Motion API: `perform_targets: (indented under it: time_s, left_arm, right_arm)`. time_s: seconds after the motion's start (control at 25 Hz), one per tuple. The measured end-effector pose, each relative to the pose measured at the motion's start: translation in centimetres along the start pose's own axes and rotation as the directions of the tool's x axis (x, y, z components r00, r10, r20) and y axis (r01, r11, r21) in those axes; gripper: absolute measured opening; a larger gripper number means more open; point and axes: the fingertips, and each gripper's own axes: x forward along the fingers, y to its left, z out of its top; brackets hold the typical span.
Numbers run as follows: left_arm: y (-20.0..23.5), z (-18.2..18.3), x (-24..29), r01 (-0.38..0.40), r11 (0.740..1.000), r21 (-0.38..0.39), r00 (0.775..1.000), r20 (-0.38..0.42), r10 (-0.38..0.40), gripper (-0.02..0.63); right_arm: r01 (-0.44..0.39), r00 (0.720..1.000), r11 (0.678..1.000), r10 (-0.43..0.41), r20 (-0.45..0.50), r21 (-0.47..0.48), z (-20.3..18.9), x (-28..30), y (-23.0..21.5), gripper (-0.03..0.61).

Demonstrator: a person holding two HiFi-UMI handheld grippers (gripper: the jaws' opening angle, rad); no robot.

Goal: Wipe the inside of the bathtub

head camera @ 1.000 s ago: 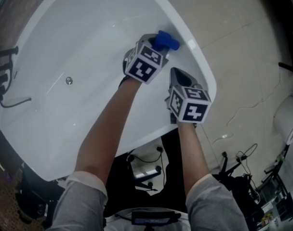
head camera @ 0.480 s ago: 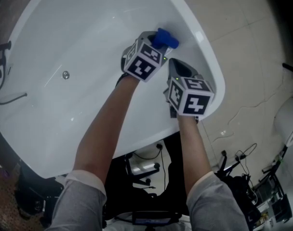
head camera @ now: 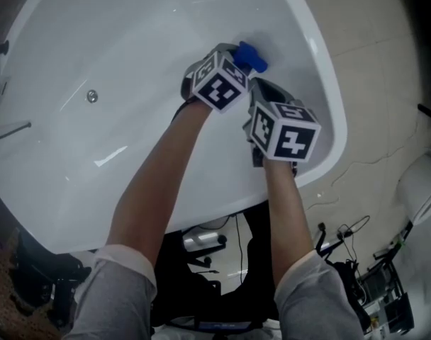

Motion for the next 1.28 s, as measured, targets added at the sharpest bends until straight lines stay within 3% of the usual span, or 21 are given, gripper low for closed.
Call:
perform_targets:
  time_s: [0.48,0.96,1.28]
  left_arm:
    - [0.3,-4.9,2.3,0.051,0.999,0.008,0.995,-0.088,-0.05,0.086]
    - [0.7,-9.5,5.0,0.039,0.998,-0.04,0.996,-0.072,-0.042,0.086]
    - [0.6,-11.4,6.1,0.041,0.996,-0.073,0.995,-0.089,-0.047,0.086]
  right_arm:
    - [-0.015,0.999,1.0,0.014,-0.04,-0.013,-0.9,2.4,0.3,0.006]
    - [0.02,0.997,0.998,-0.025,-0.075,-0.062,-0.8,4.7,-0.5,0.006]
    - [0.012,0.987,0.995,-0.028,-0.156,-0.104,-2.0,6.9,-0.2,0.006]
